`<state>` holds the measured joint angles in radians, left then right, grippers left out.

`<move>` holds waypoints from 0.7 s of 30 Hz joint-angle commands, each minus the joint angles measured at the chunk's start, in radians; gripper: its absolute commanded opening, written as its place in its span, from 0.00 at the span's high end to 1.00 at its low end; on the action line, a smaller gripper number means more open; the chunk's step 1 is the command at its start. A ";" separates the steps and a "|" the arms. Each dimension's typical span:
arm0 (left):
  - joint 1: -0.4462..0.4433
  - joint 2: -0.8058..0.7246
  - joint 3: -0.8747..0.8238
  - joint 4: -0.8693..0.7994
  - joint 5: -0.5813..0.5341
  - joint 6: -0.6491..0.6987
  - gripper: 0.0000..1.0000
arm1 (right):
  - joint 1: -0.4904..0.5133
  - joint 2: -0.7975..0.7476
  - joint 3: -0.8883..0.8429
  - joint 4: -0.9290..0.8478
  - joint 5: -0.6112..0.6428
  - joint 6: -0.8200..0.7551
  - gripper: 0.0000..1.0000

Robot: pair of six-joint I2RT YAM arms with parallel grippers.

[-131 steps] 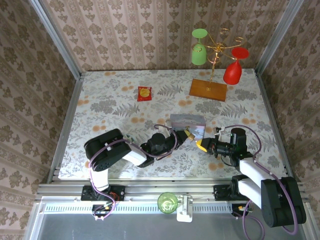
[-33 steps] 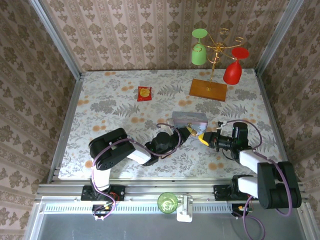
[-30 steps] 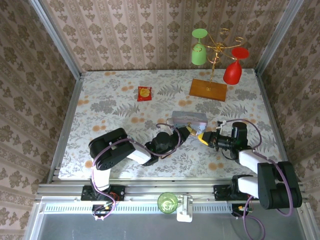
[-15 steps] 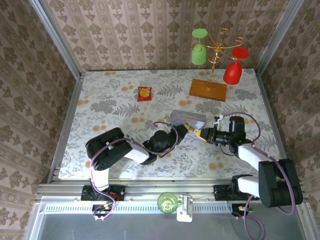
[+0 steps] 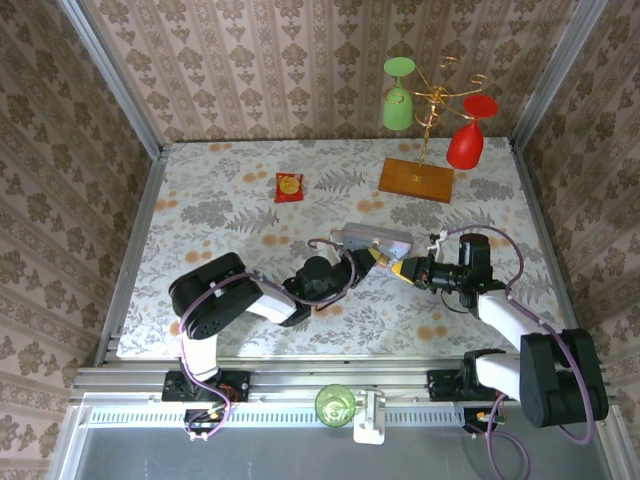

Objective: Unlock a padlock with a key

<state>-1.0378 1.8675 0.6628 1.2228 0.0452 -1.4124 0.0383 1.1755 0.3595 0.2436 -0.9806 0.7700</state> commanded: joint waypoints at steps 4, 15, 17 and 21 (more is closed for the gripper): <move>-0.023 0.005 0.054 0.092 0.324 0.085 1.00 | 0.037 0.137 0.051 0.113 -0.078 0.078 1.00; -0.037 0.032 0.123 0.093 0.335 0.069 1.00 | 0.026 0.136 0.035 0.185 0.038 0.168 1.00; -0.047 0.027 0.132 0.092 0.340 0.064 1.00 | 0.038 0.137 0.038 0.185 0.088 0.149 1.00; -0.058 0.026 0.114 0.093 0.325 0.048 1.00 | 0.069 0.112 0.069 0.150 0.172 0.085 0.93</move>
<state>-0.9966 1.9160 0.7216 1.1873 0.1364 -1.3537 0.0628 1.2953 0.3862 0.3347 -0.9516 0.8886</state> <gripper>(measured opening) 0.073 0.066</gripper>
